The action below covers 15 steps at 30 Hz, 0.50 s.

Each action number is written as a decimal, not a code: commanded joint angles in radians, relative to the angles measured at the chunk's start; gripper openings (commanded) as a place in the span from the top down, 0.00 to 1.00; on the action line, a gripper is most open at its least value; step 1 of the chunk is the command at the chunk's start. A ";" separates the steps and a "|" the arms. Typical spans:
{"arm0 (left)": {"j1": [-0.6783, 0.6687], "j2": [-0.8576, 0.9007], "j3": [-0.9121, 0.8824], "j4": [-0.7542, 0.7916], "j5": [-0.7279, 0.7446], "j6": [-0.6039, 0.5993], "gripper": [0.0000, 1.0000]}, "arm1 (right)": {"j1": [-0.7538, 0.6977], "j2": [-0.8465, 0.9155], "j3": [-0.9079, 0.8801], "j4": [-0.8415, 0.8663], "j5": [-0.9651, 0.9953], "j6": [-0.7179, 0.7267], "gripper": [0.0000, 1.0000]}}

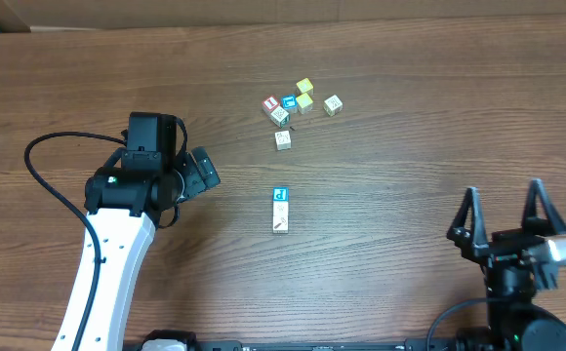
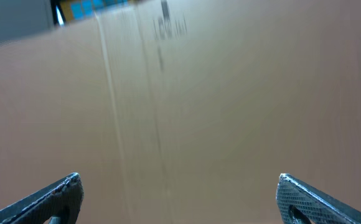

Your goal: Flip 3 blocks

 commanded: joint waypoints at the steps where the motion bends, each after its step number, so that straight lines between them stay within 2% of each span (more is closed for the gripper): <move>1: 0.005 0.005 0.010 0.002 -0.016 0.019 0.00 | -0.005 -0.013 -0.060 0.007 -0.017 -0.008 0.00; 4: 0.005 0.005 0.010 0.002 -0.016 0.019 0.00 | -0.005 -0.013 -0.106 0.004 -0.016 -0.004 0.00; 15: 0.005 0.005 0.010 0.002 -0.016 0.019 0.00 | -0.005 -0.013 -0.103 -0.362 -0.016 -0.111 0.00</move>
